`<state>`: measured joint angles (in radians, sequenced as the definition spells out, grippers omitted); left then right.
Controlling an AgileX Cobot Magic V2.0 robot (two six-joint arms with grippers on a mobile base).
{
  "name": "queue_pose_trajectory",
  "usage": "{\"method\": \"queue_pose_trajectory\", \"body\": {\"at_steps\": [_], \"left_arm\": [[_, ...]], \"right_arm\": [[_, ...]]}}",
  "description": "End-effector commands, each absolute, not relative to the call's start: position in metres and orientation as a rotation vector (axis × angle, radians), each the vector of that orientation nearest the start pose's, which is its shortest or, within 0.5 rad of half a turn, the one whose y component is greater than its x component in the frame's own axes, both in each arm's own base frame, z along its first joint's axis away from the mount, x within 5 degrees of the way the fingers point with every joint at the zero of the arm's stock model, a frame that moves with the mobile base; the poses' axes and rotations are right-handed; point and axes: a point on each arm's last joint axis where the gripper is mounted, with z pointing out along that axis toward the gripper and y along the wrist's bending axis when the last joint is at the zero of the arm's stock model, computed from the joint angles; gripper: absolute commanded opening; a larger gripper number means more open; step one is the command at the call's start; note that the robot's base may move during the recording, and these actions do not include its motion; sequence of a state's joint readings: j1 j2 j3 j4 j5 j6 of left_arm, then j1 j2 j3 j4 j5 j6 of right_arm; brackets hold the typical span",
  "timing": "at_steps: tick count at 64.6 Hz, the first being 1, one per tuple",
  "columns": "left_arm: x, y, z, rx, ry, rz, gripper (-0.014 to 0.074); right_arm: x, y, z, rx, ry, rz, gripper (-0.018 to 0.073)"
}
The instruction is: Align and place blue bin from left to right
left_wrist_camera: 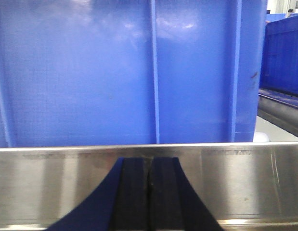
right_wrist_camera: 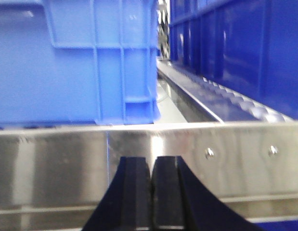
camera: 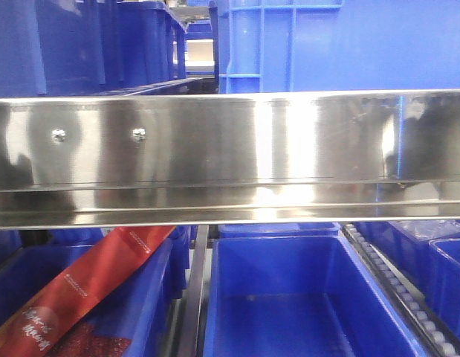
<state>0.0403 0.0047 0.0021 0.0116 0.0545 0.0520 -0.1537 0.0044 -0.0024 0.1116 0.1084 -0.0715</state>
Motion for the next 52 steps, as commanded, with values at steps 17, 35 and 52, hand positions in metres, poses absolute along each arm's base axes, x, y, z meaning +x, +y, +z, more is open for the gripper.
{"method": "queue_pose_trajectory", "body": {"at_steps": [17, 35, 52], "left_arm": [[0.0563, 0.0024, 0.2101, 0.012, 1.518, 0.081, -0.011], [0.0563, 0.0024, 0.2101, 0.012, 1.518, 0.081, -0.011], [0.0563, 0.0024, 0.2101, 0.012, 1.518, 0.081, -0.011]], "right_arm": [[0.0559, -0.0076, 0.2071, 0.123, 1.547, -0.096, -0.0162], [0.0559, -0.0078, 0.206, 0.083, 1.562, -0.139, -0.0162], [0.0559, -0.0078, 0.206, 0.084, 1.562, -0.137, -0.0162]]}}
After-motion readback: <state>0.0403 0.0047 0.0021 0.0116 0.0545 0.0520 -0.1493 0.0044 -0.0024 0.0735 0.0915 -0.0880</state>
